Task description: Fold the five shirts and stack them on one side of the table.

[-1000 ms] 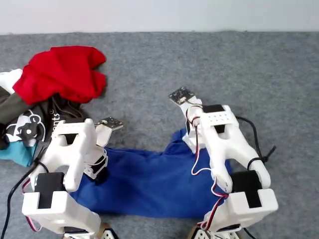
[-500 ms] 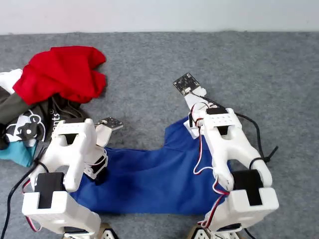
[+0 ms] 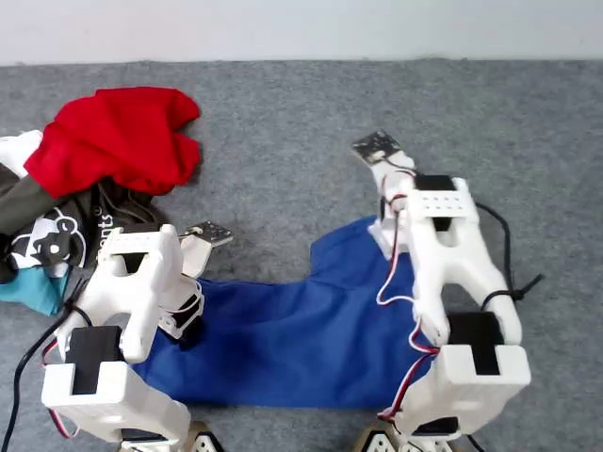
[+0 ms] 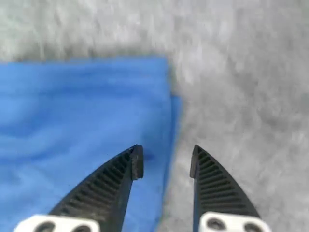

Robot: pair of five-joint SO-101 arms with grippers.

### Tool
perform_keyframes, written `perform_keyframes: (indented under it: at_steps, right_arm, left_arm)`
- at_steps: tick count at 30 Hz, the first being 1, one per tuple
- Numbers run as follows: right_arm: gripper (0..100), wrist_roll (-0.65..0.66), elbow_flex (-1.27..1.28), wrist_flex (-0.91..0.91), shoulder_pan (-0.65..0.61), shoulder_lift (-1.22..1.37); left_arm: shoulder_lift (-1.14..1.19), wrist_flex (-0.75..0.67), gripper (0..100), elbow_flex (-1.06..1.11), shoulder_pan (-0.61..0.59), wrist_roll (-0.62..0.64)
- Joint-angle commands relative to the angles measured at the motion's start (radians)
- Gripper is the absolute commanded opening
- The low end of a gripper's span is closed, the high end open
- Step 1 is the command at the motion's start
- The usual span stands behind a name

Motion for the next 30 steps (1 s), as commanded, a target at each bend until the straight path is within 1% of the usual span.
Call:
perform_keyframes:
  at_steps: [1,4,7,10,13,18,24,28,30]
  right_arm:
    - [17.3,0.011,-0.037,-0.039,0.05,-0.005]
    - [17.4,0.003,-0.034,-0.127,0.038,0.004]
    - [17.5,0.003,-0.054,-0.174,-0.001,0.016]
    - [17.6,-0.014,-0.107,-0.163,-0.045,0.051]
    - [17.6,-0.051,-0.184,-0.128,-0.076,0.116]
    - [17.6,-0.054,-0.296,-0.05,-0.105,0.257]
    - [17.2,-0.048,-0.342,-0.018,-0.099,0.386]
    - [16.9,-0.048,-0.356,-0.015,-0.105,0.397]
    - [13.1,-0.048,-0.361,-0.018,-0.099,0.394]
  left_arm:
    - [0.011,-0.038,7,0.048,0.009,-0.009]
    - [-0.002,-0.017,7,0.025,0.008,-0.009]
    - [-0.018,0.098,8,-0.062,0.009,-0.009]
    - [-0.044,0.195,8,-0.16,0.005,-0.009]
    - [-0.051,0.239,8,-0.225,0.009,-0.009]
    - [-0.051,0.31,8,-0.306,0.009,-0.009]
    - [-0.051,0.325,8,-0.318,0.009,-0.009]
    - [-0.051,0.322,8,-0.318,0.009,-0.009]
    - [-0.051,0.325,8,-0.318,0.009,-0.009]
